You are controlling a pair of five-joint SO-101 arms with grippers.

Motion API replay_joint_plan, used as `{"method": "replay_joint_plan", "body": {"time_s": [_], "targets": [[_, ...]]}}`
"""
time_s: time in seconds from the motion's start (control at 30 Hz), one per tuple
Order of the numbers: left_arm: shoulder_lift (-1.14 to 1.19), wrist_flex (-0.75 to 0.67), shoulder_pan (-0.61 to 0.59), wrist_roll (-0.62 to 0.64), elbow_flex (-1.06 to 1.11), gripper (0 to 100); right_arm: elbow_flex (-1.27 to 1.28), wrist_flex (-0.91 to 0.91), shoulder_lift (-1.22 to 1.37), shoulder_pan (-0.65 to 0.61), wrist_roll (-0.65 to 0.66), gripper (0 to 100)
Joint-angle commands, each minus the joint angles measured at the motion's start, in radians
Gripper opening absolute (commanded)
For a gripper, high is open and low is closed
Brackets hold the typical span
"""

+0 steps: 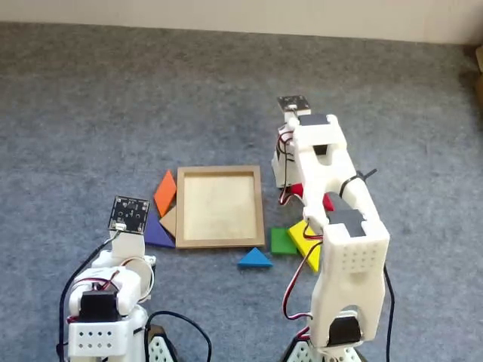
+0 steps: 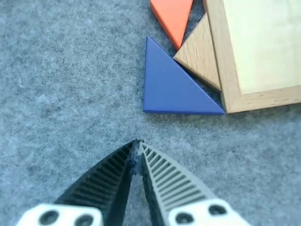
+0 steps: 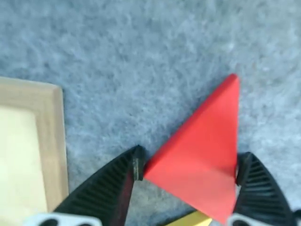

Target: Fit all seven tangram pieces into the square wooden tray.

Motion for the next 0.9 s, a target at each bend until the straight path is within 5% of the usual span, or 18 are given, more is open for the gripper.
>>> {"method": "replay_joint_plan", "body": {"time_s": [0.0,0.87], "targets": [[-0.051,0.006,0.018,0.005,0.019,0,-0.031,0.022,-0.01,0.013,-0.002,30.3],[-0.051,0.006,0.018,0.005,0.019,0,-0.039,0.081,-0.01,0.013,-0.048,30.0]]}}
